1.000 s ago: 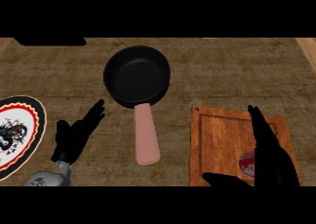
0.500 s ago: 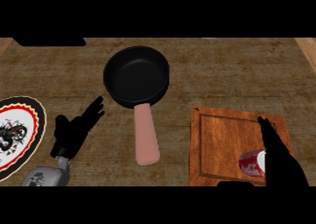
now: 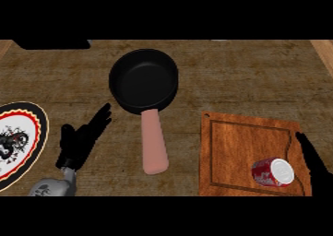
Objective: Pick the can from the cutting board and place it in the pot
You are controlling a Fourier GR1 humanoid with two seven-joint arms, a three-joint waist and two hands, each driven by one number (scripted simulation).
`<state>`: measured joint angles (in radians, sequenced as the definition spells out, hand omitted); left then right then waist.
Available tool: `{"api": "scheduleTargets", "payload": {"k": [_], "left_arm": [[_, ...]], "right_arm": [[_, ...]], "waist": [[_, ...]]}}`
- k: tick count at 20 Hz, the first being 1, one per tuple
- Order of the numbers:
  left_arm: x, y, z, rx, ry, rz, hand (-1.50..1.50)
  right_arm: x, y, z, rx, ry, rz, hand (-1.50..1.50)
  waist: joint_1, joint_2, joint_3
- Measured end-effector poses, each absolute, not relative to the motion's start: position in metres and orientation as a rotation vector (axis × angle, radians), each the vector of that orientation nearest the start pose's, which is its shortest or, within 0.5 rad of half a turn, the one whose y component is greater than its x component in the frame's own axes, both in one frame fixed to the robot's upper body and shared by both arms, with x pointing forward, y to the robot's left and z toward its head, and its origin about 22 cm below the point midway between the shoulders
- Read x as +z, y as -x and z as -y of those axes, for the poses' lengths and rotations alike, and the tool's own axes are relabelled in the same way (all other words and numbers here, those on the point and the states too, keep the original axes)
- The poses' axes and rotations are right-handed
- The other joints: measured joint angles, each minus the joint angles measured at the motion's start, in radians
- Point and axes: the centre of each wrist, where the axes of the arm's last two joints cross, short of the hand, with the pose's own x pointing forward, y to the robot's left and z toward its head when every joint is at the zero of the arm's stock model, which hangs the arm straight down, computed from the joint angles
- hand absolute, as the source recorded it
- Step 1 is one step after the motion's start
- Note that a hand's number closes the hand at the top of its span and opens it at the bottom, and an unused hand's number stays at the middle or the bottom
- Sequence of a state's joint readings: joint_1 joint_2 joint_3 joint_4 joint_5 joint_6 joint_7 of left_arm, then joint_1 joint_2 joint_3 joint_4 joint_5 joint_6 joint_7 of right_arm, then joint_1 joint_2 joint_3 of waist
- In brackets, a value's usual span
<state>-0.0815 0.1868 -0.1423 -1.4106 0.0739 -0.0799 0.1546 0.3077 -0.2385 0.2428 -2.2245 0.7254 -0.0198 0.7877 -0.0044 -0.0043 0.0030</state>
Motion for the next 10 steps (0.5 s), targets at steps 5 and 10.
{"api": "scheduleTargets", "payload": {"k": [5,10], "left_arm": [[-0.016,-0.257,-0.246,-0.278,0.067,1.309,0.00],[-0.018,-0.256,-0.241,-0.277,0.061,1.314,0.00]], "right_arm": [[0.084,-0.152,0.230,0.317,0.702,1.213,-1.50],[0.061,-0.153,0.236,0.244,0.624,1.239,-1.50]], "waist": [[0.001,0.001,-0.001],[0.000,0.001,0.000]]}}
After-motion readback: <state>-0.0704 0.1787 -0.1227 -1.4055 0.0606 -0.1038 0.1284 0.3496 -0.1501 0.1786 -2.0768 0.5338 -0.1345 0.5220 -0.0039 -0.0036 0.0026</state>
